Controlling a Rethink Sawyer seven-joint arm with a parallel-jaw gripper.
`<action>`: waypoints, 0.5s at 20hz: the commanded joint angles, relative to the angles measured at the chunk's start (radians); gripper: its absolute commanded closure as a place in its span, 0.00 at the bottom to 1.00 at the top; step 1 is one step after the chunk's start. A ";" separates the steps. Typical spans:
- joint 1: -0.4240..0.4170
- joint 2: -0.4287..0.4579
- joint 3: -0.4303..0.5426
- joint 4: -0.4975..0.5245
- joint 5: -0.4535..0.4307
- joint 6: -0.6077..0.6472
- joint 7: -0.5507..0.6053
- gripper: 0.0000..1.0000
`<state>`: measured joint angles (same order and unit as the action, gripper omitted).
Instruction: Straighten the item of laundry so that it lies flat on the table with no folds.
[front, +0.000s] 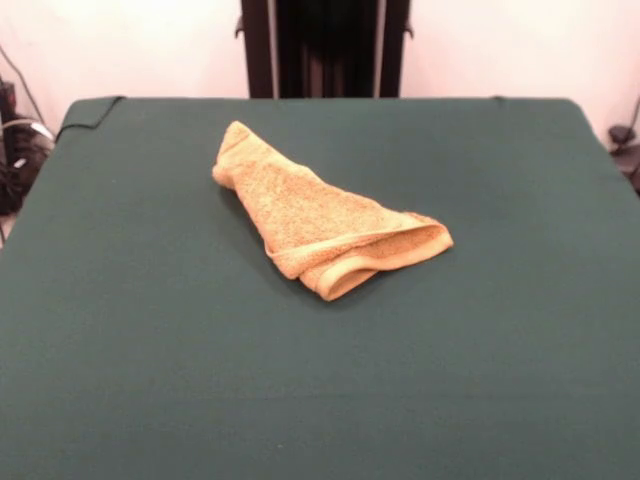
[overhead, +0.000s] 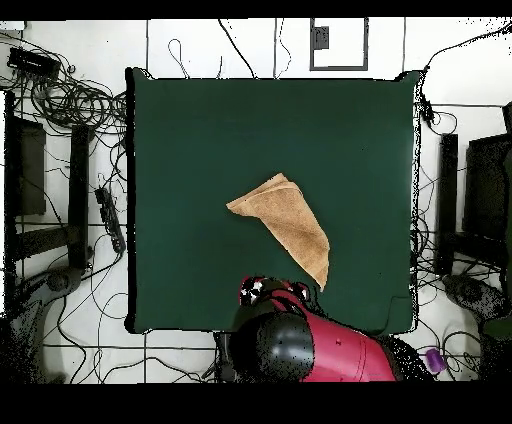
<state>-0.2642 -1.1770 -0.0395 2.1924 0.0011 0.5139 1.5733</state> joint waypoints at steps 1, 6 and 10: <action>-0.002 0.169 0.054 0.070 -0.033 -0.123 0.139 0.00; -0.017 0.222 0.049 0.069 -0.031 -0.178 0.143 0.00; -0.028 0.279 0.046 0.060 -0.037 -0.240 0.151 0.00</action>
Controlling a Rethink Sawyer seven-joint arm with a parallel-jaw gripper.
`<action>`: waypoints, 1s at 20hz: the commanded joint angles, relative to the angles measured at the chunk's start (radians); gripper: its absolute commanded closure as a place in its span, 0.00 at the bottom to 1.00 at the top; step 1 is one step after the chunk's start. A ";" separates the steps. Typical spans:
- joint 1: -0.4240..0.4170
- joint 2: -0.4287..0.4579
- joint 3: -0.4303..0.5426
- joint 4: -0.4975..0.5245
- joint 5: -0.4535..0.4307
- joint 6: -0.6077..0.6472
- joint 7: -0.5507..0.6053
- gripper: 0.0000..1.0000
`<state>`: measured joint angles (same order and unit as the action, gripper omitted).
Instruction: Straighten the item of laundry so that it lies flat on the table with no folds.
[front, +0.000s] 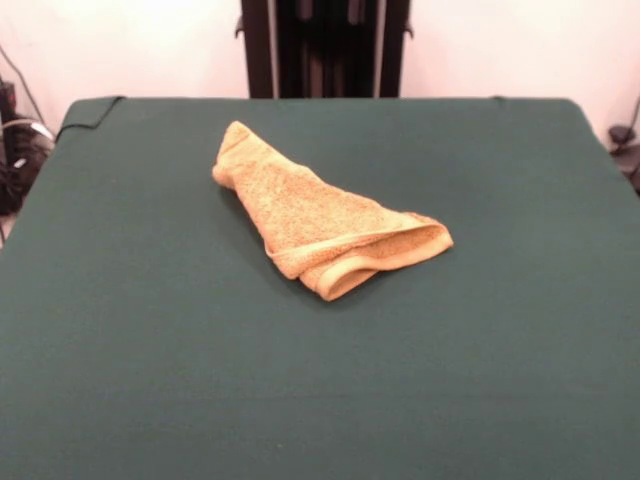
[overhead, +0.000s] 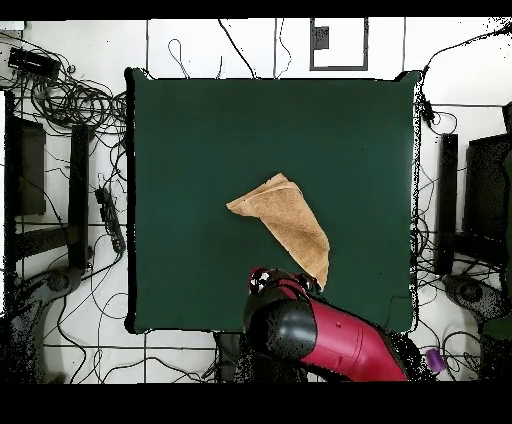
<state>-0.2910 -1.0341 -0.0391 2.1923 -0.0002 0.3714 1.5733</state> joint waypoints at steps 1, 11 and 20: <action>-0.002 0.147 0.044 0.058 -0.037 -0.108 0.153 0.00; 0.002 0.276 0.029 0.018 -0.024 -0.204 0.176 0.00; 0.016 0.355 0.021 0.008 -0.009 -0.283 0.197 0.00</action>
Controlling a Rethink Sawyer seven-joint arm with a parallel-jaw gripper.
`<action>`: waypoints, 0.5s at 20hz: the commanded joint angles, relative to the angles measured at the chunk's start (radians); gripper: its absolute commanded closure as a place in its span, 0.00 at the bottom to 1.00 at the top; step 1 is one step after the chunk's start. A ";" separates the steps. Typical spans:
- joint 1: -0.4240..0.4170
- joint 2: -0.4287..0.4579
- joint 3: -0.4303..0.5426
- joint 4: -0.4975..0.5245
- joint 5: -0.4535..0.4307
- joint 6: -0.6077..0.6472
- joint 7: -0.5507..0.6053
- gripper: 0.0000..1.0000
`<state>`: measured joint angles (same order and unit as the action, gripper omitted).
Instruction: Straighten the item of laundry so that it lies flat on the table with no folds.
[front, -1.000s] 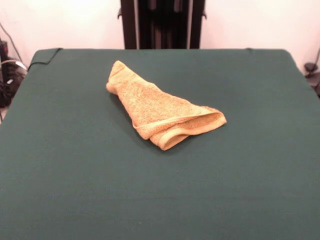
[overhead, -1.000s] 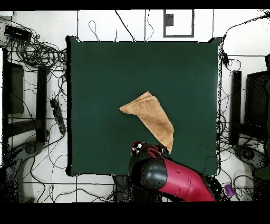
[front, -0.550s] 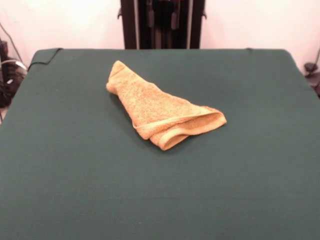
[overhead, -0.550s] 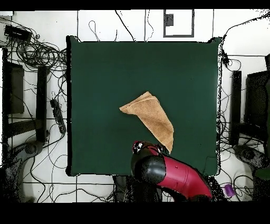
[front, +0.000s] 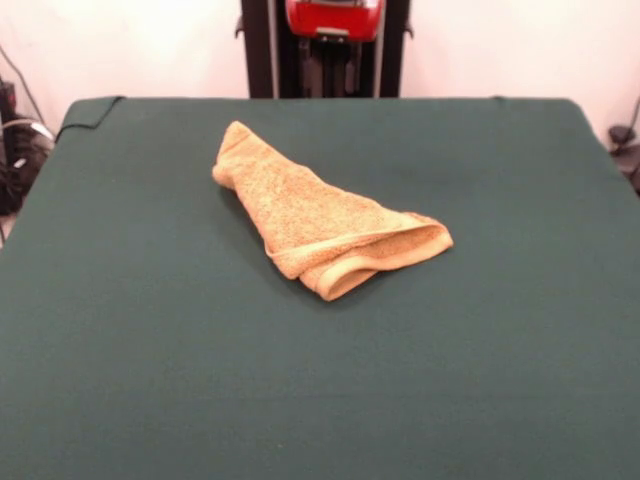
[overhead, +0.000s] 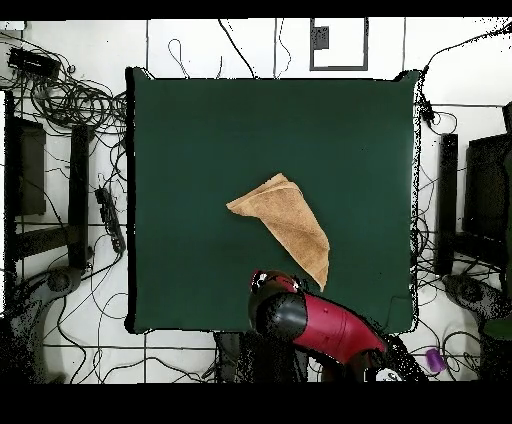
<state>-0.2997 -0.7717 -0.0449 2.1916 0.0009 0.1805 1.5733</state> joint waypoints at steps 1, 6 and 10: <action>0.027 0.099 0.026 0.010 -0.009 -0.103 0.199 0.00; 0.032 0.127 0.022 0.012 -0.006 -0.144 0.204 0.00; 0.032 0.143 0.022 0.013 -0.006 -0.169 0.205 0.00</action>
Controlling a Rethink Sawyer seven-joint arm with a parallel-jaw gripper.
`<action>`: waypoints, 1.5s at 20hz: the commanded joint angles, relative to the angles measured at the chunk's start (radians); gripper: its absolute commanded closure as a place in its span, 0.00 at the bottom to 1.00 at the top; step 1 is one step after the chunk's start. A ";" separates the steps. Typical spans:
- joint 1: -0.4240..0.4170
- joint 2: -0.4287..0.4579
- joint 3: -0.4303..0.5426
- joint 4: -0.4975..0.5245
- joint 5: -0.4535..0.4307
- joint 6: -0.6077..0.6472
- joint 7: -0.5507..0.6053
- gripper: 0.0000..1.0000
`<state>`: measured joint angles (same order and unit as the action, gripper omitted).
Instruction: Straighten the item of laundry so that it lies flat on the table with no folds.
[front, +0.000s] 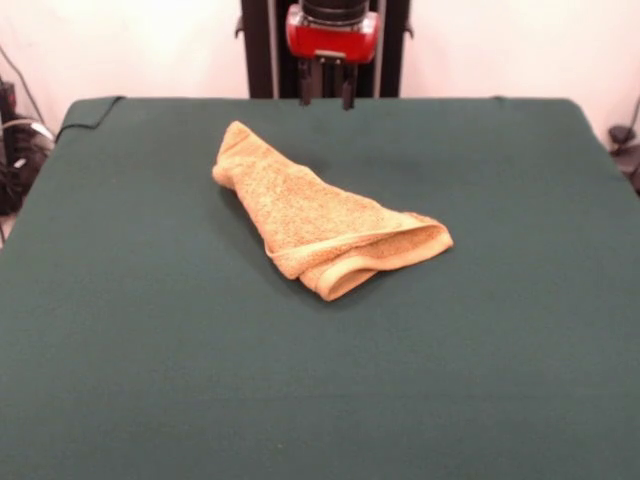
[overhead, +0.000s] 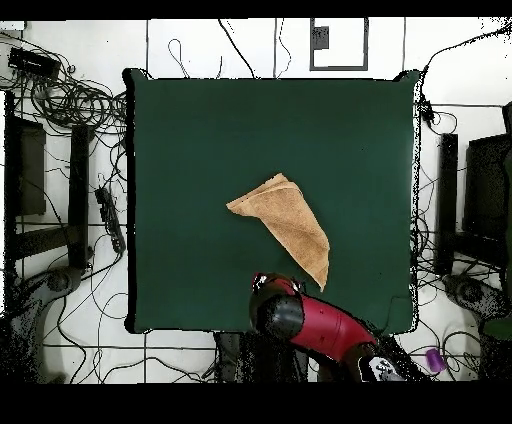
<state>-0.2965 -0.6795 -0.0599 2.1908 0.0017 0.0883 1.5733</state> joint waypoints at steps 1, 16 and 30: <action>0.027 0.050 0.038 0.015 -0.008 -0.078 0.203 0.00; 0.030 0.057 0.041 0.041 -0.011 -0.108 0.211 0.00; 0.057 0.158 0.023 0.001 -0.001 -0.239 0.219 0.00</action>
<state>-0.2858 -0.5543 -0.0638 2.1926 -0.0018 -0.0940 1.5733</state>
